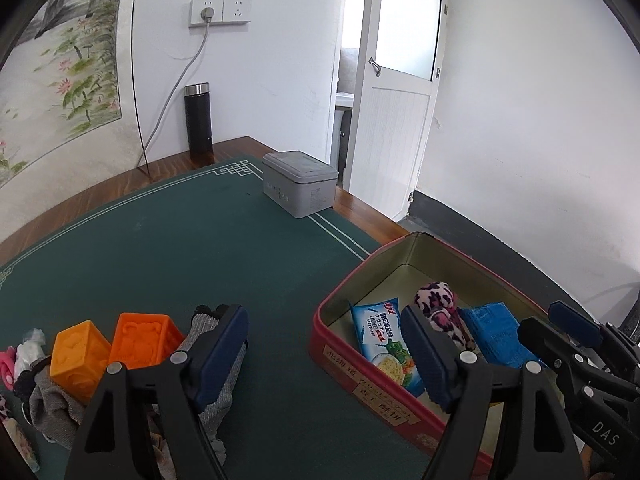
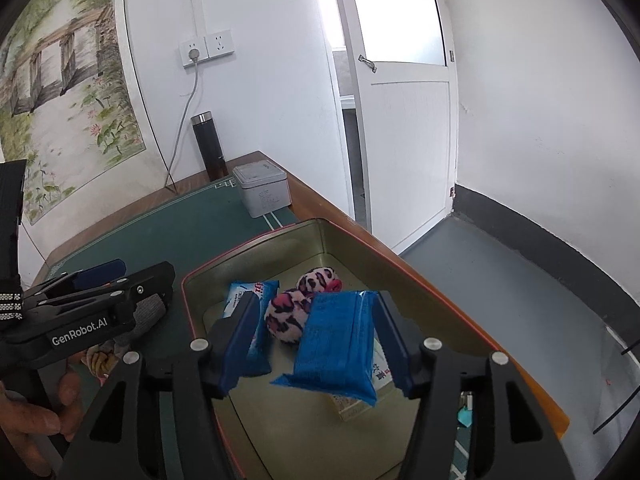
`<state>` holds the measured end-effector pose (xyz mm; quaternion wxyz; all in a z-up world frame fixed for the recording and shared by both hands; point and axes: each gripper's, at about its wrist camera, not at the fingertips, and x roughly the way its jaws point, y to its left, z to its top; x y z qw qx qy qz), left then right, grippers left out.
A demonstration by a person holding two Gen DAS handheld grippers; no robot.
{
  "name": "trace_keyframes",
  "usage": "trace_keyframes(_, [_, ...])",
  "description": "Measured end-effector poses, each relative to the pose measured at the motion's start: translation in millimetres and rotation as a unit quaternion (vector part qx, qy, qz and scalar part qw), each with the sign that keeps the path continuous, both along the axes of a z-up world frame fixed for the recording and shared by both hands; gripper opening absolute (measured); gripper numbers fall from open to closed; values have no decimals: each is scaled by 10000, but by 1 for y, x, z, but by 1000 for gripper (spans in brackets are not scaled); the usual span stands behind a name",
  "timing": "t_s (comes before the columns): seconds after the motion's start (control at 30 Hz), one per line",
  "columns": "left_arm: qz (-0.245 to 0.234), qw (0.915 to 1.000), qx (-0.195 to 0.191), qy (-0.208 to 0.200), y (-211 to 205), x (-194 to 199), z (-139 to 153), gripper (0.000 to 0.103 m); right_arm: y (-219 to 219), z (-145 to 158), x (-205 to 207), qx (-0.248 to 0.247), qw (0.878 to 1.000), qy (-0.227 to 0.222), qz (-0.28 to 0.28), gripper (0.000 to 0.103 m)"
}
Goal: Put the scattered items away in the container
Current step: 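Lower the dark blue packet into the tin and open the right tool, then move both tools back from the tin over the remaining items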
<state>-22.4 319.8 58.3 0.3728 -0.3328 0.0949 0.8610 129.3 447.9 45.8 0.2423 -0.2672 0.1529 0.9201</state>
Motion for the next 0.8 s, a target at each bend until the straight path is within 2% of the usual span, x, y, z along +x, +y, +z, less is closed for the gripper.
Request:
trace_keyframes(0.27, [54,10000,24,-50,-18,1,4,81,-26,8,-6,52,9994,160,308,63])
trace_keyframes(0.3, [56,9999,32,-96,-21,1,4,84,-30,9,-7,42,9991,187,368,63])
trace_keyframes(0.37, [127,9997,81,-178,-32,-1,3,98,-38,10,-11,12,9986,234,477,63])
trace_keyframes(0.4, [220,9996,98,-159,-39,-2,3,100,-43,9,-13,-4,9983,241,525,64])
trace_keyframes(0.63, [598,9982,47,-47,-92,-5,6,100,-79,6,-31,-86,9951,253,956,65])
trace_keyframes(0.8, [879,9960,-164,63,-143,1,-3,100,-110,3,-43,-103,9914,246,1284,65])
